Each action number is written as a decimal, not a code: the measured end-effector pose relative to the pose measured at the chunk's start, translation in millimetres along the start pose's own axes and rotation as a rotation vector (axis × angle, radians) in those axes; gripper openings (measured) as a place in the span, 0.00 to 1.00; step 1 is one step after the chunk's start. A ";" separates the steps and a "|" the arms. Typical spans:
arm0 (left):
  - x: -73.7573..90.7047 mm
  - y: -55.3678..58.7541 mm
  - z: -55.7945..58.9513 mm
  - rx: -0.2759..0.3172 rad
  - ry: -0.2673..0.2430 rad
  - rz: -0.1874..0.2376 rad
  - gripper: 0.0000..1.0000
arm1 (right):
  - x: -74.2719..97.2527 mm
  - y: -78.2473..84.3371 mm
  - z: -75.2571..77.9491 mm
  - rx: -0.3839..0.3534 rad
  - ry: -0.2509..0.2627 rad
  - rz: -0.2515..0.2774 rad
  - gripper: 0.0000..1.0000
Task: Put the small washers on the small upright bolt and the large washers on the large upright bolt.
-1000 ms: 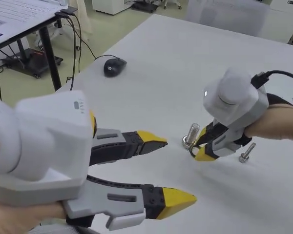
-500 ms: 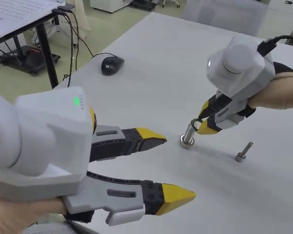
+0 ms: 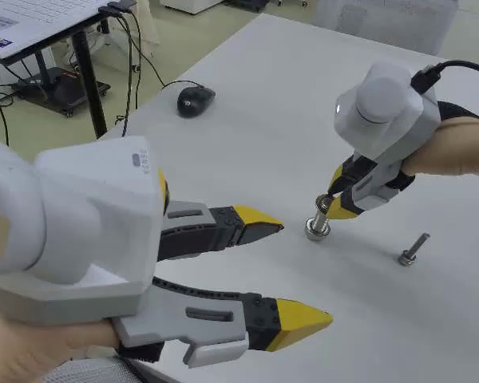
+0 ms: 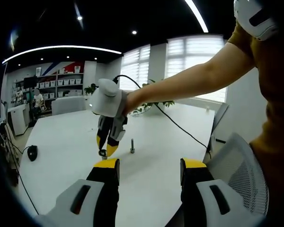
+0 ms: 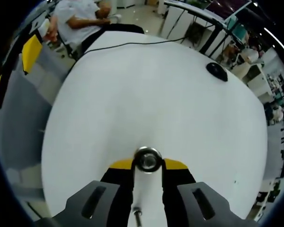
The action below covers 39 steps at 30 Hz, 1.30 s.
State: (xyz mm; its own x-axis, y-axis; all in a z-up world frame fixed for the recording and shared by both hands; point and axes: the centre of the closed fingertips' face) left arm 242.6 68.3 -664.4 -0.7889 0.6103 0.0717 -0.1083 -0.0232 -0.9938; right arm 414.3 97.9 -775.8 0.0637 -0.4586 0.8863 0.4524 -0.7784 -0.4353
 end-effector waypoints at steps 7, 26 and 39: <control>-1.5 -1.0 0.7 0.000 0.005 0.000 0.50 | -15.3 7.1 0.5 0.021 -0.014 -0.009 0.22; -4.2 0.9 0.8 -0.003 0.013 -0.005 0.50 | -16.1 8.5 0.2 -0.009 0.019 0.108 0.29; -8.8 -11.3 6.0 -0.019 0.046 0.028 0.51 | 74.1 0.7 -45.2 -0.138 0.245 0.384 0.28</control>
Point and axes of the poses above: the centre of the closed fingertips' face, and the gripper's own axes: x roughly backward along the fingers, z roughly to its right, y roughly out of its underside, and after that the axes turned 10 degrees about z, right-handed
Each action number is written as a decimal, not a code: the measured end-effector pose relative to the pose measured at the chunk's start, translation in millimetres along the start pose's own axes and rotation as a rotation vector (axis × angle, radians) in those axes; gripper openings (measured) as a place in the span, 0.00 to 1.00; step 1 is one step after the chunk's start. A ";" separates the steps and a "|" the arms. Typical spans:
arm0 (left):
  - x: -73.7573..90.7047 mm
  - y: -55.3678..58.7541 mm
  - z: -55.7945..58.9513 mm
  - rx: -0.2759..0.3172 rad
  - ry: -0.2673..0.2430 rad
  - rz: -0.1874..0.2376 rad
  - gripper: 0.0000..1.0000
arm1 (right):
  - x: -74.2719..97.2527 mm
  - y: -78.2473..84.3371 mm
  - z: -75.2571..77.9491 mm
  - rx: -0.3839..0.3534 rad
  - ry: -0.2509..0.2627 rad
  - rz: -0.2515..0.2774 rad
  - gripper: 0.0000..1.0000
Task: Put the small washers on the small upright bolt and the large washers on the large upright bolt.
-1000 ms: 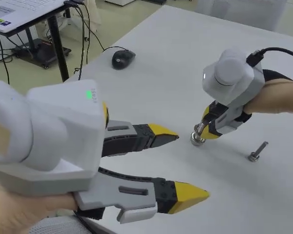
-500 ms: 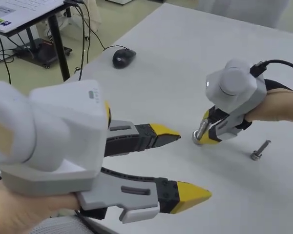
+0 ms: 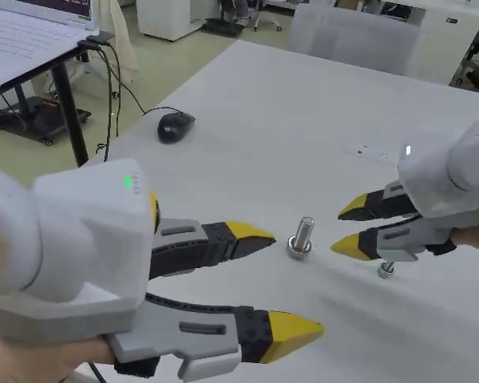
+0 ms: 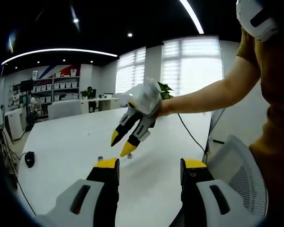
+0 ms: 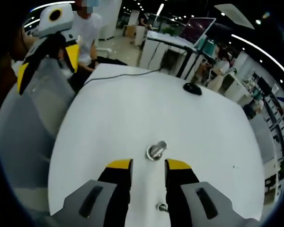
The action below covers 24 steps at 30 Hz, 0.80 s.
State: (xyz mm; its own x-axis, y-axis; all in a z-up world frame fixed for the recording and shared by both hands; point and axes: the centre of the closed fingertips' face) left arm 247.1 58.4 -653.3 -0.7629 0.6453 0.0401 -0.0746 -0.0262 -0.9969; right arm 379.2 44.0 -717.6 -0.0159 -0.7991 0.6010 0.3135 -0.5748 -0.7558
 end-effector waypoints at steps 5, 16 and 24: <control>-1.1 9.9 8.5 -0.021 0.040 -0.053 0.51 | 37.2 0.7 -26.2 -0.073 0.075 0.063 0.27; 4.6 14.2 20.2 0.003 0.061 -0.073 0.51 | 90.1 3.3 -82.8 -0.348 0.233 0.369 0.30; 6.3 13.0 24.8 0.001 0.056 -0.086 0.51 | 109.5 25.3 -110.8 -0.466 0.320 0.443 0.37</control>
Point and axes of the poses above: the centre of the closed fingertips' face, and the gripper's own axes: x roughly backward along the fingers, z roughly to its right, y roughly out of its underside, and after that the axes turned 10 degrees about z, right-handed
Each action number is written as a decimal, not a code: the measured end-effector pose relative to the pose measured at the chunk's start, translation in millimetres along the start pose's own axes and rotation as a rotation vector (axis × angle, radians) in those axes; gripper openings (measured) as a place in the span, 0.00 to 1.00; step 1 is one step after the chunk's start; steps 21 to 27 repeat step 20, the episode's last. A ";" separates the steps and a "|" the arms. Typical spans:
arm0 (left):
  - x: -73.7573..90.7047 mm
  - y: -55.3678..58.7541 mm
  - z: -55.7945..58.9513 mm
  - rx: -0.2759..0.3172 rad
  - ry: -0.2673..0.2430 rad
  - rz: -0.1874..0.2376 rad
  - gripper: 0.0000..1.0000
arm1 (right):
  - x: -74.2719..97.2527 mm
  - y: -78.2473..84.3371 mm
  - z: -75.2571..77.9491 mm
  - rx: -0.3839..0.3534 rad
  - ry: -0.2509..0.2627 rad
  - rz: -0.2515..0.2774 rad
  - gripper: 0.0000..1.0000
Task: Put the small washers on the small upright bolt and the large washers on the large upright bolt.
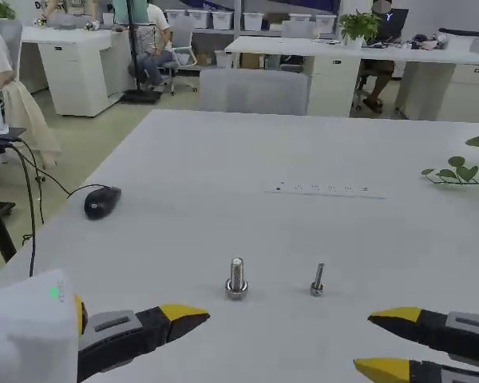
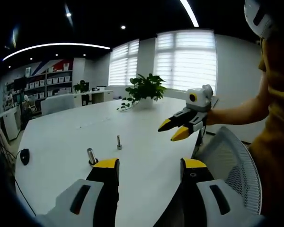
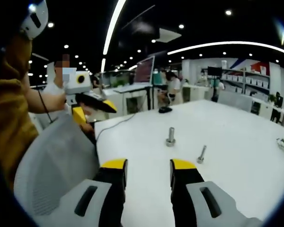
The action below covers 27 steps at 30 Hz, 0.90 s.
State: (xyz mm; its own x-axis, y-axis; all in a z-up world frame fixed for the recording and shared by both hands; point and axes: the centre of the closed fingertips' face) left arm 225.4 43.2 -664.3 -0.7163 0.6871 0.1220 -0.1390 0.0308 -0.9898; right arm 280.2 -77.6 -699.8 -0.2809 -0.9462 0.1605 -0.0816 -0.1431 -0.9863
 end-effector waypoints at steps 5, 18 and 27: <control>-3.4 -1.1 5.8 -0.019 0.007 -0.014 0.52 | 15.2 2.8 -1.5 -0.040 0.048 0.046 0.39; -2.2 -5.2 4.8 -0.015 -0.025 -0.006 0.52 | 27.5 3.7 10.4 -0.030 0.047 0.031 0.43; -2.5 -4.6 2.9 -0.016 -0.031 -0.009 0.52 | 26.4 2.9 12.2 -0.031 0.043 0.037 0.44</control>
Point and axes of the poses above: the centre of the closed fingertips' face, and the gripper's own axes: x roughly backward along the fingers, z roughly to its right, y roughly out of its underside, and after that the axes turned 10 degrees about z, right-handed
